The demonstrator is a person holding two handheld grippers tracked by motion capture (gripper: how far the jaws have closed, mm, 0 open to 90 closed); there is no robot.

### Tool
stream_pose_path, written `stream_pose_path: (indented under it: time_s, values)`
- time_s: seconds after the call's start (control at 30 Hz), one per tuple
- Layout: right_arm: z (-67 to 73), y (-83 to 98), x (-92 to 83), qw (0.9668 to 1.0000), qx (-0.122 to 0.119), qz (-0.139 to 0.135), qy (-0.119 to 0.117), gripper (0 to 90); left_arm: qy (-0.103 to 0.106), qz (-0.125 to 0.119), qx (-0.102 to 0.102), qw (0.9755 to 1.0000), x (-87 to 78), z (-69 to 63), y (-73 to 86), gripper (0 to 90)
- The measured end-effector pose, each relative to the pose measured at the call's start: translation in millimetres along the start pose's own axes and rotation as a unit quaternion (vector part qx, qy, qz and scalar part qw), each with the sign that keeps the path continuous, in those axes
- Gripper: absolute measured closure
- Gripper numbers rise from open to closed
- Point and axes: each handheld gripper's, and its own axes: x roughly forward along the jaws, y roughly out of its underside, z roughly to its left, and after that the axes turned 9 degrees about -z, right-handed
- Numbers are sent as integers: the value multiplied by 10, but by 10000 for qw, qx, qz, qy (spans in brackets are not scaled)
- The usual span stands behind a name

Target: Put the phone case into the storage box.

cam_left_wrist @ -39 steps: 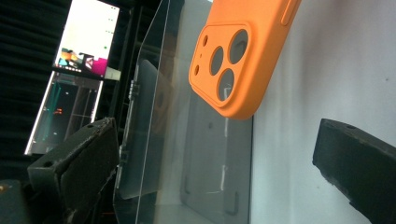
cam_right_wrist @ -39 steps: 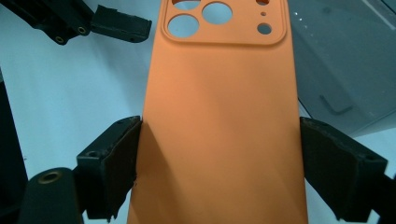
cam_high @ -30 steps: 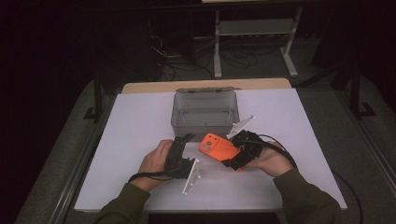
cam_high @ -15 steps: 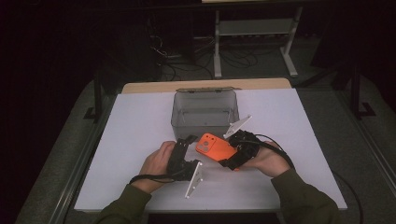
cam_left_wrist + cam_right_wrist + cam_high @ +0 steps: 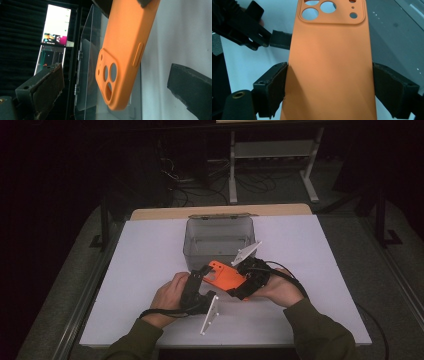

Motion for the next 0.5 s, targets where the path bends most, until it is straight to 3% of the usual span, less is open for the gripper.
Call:
stream_pose_path:
  time_s: [0.5]
  values:
    - [39, -153, 90, 9998, -104, -101, -111, 155, -184, 57, 218, 9996, -7, -19, -17, 58]
